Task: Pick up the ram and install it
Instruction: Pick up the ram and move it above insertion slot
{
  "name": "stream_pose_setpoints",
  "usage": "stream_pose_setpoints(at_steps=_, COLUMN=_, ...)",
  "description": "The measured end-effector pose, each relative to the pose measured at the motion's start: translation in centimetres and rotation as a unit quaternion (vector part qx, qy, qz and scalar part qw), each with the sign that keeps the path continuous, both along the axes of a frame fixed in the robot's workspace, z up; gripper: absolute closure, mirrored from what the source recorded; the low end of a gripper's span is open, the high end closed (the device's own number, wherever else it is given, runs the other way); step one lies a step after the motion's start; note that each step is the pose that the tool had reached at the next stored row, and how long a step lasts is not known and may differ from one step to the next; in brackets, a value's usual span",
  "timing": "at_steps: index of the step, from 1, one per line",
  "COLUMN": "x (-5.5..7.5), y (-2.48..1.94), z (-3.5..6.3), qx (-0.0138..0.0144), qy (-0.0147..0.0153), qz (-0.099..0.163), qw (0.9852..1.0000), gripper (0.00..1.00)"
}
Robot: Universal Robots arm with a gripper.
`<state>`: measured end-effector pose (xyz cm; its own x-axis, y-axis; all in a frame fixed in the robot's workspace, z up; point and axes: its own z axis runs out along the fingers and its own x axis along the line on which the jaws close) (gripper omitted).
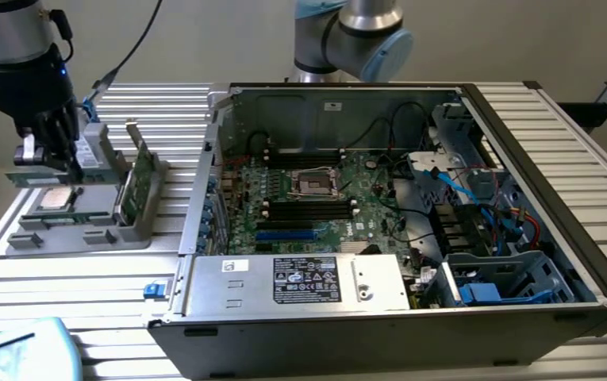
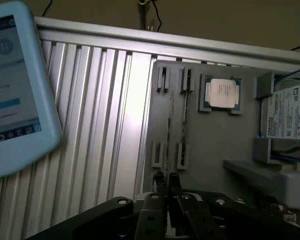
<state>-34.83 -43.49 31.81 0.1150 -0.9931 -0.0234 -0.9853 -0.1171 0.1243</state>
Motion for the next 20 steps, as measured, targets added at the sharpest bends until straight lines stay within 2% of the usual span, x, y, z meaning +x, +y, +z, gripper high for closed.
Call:
stream_pose_setpoints(at_steps=6, x=1.8, y=-0.18, z=2.08, qx=0.0007, qy=0.0057, qz=0.000, qw=1.0000, gripper=0.86)
stream_pose_setpoints(at_steps=14, x=4.5, y=-0.35, z=3.41, qx=0.0012, qy=0.0124, qz=0.000, qw=0.9999, gripper=0.86)
stream_pose_setpoints(at_steps=18, x=5.6, y=-0.44, z=4.14, qx=0.0013, qy=0.0179, qz=0.000, qw=0.9998, gripper=0.86)
stream_pose_setpoints(at_steps=20, x=6.1, y=-0.48, z=4.46, qx=0.0013, qy=0.0226, qz=0.000, qw=0.9997, gripper=0.86)
